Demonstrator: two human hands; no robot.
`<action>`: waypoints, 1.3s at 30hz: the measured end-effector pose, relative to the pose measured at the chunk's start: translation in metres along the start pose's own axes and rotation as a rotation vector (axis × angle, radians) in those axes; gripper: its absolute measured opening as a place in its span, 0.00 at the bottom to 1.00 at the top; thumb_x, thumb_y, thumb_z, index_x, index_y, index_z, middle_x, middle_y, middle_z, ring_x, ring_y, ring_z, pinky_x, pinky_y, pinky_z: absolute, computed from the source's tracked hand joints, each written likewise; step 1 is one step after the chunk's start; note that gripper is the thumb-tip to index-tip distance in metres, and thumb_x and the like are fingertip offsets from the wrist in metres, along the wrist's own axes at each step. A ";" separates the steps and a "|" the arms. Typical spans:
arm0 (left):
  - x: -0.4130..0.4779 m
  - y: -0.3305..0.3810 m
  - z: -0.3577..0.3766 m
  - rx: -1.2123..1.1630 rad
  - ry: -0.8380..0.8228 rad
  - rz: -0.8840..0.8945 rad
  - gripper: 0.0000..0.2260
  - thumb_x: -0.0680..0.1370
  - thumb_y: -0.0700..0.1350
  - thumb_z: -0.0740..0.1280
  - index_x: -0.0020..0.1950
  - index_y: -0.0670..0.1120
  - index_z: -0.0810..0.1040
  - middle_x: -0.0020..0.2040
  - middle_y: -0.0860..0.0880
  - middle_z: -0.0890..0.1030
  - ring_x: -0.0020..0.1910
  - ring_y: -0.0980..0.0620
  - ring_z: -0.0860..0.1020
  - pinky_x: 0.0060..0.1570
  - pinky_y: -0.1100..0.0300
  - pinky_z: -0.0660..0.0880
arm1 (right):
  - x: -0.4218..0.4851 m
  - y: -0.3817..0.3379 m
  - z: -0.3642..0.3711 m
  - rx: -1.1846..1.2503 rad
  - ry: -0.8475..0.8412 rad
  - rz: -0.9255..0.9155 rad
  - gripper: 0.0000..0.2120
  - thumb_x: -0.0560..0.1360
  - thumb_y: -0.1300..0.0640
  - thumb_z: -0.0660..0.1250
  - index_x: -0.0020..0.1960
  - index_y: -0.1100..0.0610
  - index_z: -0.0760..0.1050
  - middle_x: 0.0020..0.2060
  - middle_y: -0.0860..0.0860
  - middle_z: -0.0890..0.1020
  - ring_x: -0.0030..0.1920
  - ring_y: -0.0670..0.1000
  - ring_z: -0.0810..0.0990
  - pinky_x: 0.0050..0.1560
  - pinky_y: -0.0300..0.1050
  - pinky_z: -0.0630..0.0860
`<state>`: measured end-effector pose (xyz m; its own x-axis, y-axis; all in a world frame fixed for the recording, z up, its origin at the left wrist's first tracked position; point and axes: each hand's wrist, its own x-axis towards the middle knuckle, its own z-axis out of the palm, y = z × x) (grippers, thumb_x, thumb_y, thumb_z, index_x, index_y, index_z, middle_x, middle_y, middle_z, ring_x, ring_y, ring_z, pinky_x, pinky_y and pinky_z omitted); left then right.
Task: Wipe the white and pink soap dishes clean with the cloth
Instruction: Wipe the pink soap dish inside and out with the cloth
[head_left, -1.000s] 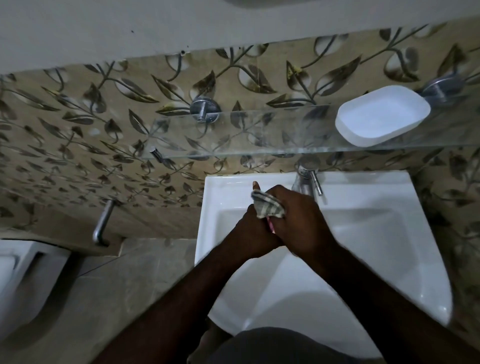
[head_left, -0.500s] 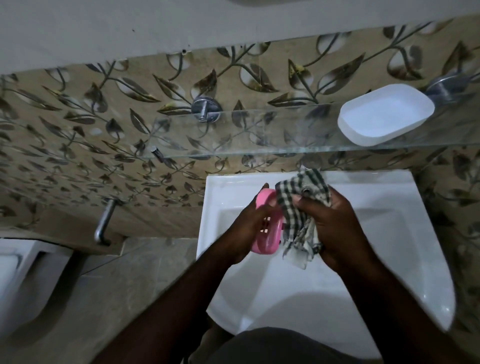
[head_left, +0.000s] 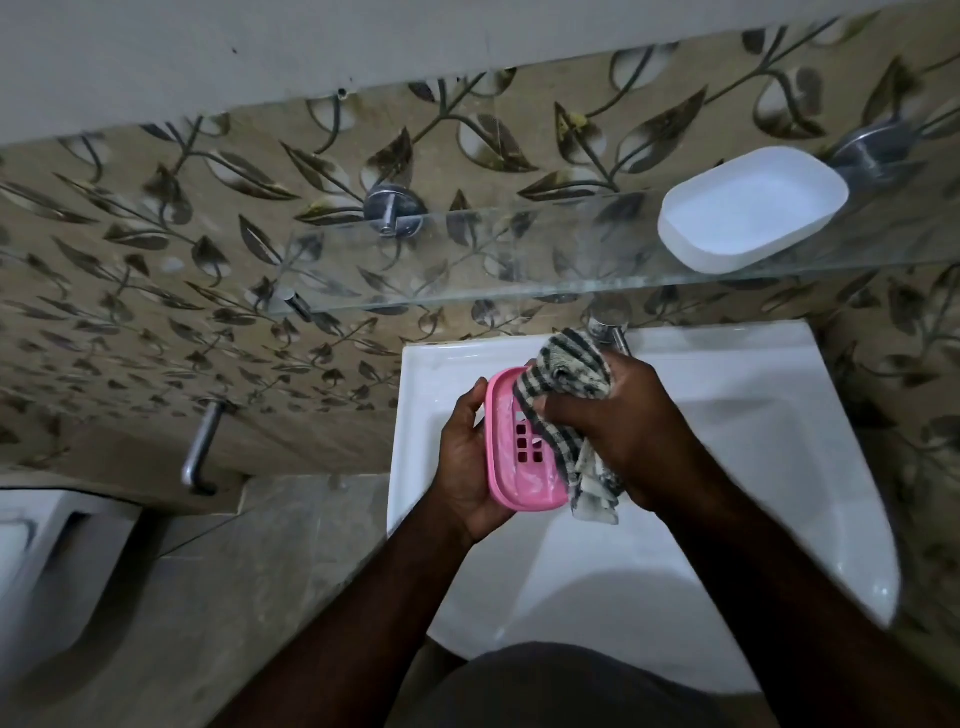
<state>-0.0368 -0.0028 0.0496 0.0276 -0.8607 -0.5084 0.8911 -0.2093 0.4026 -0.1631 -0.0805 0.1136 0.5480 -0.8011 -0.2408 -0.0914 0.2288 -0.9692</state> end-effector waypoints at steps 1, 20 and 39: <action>-0.001 0.001 0.004 0.010 0.007 0.007 0.29 0.74 0.61 0.62 0.67 0.44 0.76 0.63 0.40 0.78 0.60 0.41 0.77 0.65 0.46 0.68 | 0.001 -0.001 0.003 -0.023 0.001 -0.008 0.09 0.68 0.67 0.74 0.47 0.59 0.80 0.41 0.57 0.86 0.43 0.59 0.85 0.48 0.60 0.82; 0.002 0.006 0.020 0.152 -0.012 0.162 0.25 0.78 0.60 0.57 0.56 0.43 0.83 0.56 0.40 0.83 0.55 0.45 0.82 0.52 0.54 0.79 | 0.003 -0.009 0.029 0.177 -0.009 0.007 0.05 0.72 0.65 0.72 0.46 0.60 0.82 0.41 0.57 0.86 0.43 0.57 0.86 0.50 0.55 0.82; -0.001 0.033 0.024 0.595 0.139 0.266 0.31 0.71 0.63 0.66 0.66 0.42 0.76 0.57 0.38 0.82 0.51 0.41 0.82 0.54 0.49 0.79 | -0.010 0.021 0.007 -0.742 -0.403 -0.426 0.07 0.71 0.59 0.65 0.46 0.51 0.80 0.42 0.49 0.82 0.43 0.52 0.81 0.43 0.49 0.79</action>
<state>-0.0181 -0.0202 0.0813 0.3053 -0.8588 -0.4113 0.4450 -0.2532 0.8590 -0.1647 -0.0636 0.0961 0.8906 -0.4527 0.0430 -0.2468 -0.5605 -0.7906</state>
